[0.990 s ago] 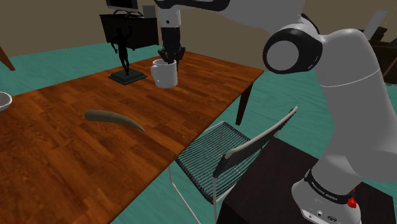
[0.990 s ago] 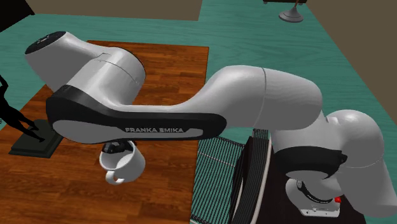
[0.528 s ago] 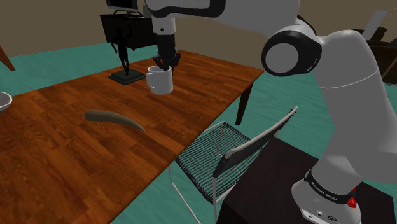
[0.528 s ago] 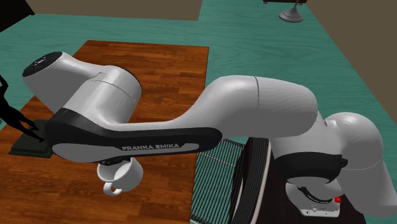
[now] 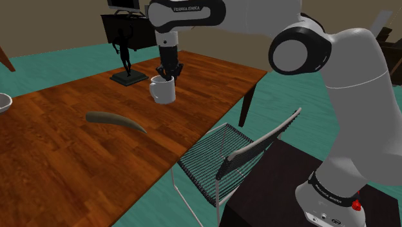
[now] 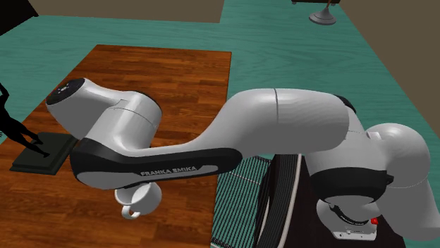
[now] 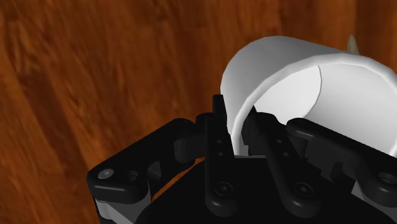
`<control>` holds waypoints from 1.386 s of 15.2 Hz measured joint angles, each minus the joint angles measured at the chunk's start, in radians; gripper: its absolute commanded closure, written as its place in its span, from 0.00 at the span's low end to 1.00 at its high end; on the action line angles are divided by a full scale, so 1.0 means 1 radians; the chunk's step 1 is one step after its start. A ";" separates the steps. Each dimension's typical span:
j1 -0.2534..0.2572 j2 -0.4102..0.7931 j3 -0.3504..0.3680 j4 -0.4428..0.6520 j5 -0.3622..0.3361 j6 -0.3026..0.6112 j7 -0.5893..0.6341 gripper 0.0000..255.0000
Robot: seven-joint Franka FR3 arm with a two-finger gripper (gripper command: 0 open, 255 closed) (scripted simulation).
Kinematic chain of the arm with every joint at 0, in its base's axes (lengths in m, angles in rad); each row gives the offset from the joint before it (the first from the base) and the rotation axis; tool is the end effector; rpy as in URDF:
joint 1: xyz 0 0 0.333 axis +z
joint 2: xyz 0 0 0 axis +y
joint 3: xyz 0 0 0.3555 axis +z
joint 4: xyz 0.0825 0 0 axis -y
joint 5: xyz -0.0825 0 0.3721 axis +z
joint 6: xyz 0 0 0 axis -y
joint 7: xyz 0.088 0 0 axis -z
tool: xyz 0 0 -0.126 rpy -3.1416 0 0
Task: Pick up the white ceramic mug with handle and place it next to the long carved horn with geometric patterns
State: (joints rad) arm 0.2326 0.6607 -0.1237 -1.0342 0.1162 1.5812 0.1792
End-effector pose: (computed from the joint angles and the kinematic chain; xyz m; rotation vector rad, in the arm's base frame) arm 0.7255 0.1232 0.4658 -3.1126 0.0875 0.1783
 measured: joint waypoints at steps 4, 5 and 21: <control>0.005 -0.009 0.000 -0.068 0.000 0.058 -0.002 1.00; 0.007 -0.014 0.000 -0.093 0.000 0.079 -0.003 1.00; 0.012 0.009 0.002 -0.226 0.005 0.234 -0.014 1.00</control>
State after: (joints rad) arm 0.2446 0.6694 -0.1213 -1.2600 0.1207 1.8148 0.1657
